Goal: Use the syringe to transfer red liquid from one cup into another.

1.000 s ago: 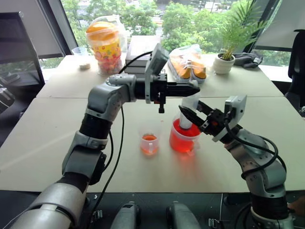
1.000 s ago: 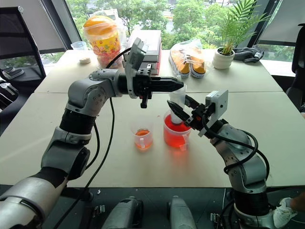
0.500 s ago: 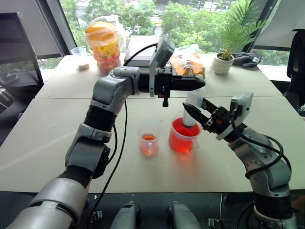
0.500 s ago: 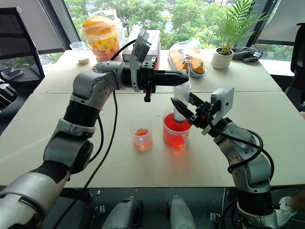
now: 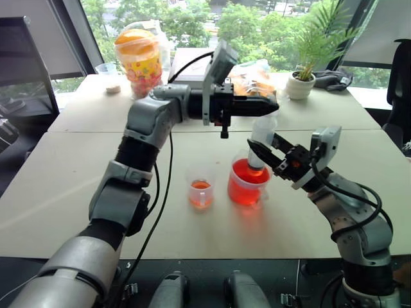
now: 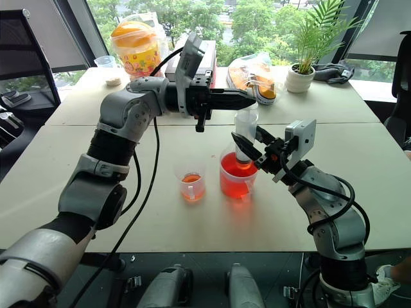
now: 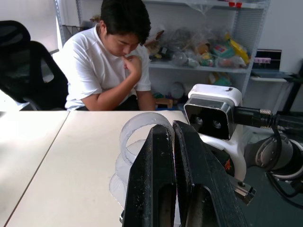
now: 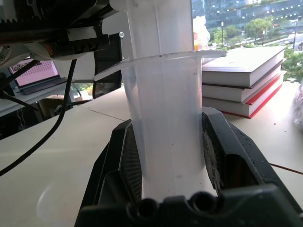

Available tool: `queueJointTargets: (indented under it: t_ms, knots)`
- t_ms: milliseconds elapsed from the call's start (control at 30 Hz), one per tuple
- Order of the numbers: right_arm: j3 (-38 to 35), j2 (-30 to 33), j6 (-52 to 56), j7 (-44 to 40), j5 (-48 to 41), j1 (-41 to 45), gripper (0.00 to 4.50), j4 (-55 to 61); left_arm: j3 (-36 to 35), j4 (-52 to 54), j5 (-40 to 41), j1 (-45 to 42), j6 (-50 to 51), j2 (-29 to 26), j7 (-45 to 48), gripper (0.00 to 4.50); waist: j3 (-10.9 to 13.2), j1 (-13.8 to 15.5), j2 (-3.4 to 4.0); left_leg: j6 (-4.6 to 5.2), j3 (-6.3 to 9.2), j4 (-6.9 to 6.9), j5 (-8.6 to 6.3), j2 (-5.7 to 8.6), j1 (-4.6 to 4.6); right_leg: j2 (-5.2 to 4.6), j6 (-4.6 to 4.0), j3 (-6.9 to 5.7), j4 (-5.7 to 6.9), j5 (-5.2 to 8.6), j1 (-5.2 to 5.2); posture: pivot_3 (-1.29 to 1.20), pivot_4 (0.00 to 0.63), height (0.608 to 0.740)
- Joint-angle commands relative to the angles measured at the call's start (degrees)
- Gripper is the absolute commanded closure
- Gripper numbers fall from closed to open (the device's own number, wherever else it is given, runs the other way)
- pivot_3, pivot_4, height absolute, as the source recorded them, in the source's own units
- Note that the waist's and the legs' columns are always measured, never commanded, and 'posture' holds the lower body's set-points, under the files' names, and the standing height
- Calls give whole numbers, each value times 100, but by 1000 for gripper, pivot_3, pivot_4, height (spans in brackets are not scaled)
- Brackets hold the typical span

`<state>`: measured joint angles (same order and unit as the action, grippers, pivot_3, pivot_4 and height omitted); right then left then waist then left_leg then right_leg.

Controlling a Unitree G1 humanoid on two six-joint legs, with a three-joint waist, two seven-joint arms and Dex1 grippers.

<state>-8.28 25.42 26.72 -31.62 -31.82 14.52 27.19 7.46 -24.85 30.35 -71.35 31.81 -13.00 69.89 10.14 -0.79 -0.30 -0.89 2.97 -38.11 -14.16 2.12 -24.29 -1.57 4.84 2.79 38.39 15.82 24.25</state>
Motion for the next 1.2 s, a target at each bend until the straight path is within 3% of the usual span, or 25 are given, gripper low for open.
queueJointTargets:
  t_ms: [33,367,667,700,900,1200]
  knots:
    - [340,62,120,-197,-51,-175,3098,151,-550,106,64,-515,-440,-25,-232,4474,0,0,0,0,0,0,0,0,0,0,0,0,0,0,0,0,150,740]
    - [195,118,152,-77,-143,80,3098,279,-312,338,21,-241,-309,-105,-62,4474,0,-5,0,0,0,0,0,0,0,0,0,0,0,0,0,0,150,740]
    - [-254,359,411,69,-442,509,3098,366,-114,468,-236,207,-368,-373,234,202,0,5,0,0,0,0,0,0,-1,-1,0,0,0,0,0,0,150,740]
    - [-289,370,440,81,-468,539,3098,374,-115,479,-252,238,-382,-417,253,46,0,2,0,0,0,0,0,0,-1,-1,0,1,0,0,0,0,150,740]
    - [-372,404,531,157,-598,654,3098,397,-187,679,-210,380,-286,-678,297,46,0,-7,0,0,1,0,0,-2,1,0,0,1,4,0,0,0,150,740]
    - [-452,496,912,341,-1139,1071,3098,609,-678,944,-123,707,34,-1655,234,46,0,-22,0,0,0,0,0,-2,1,-2,0,1,5,0,2,0,150,740]
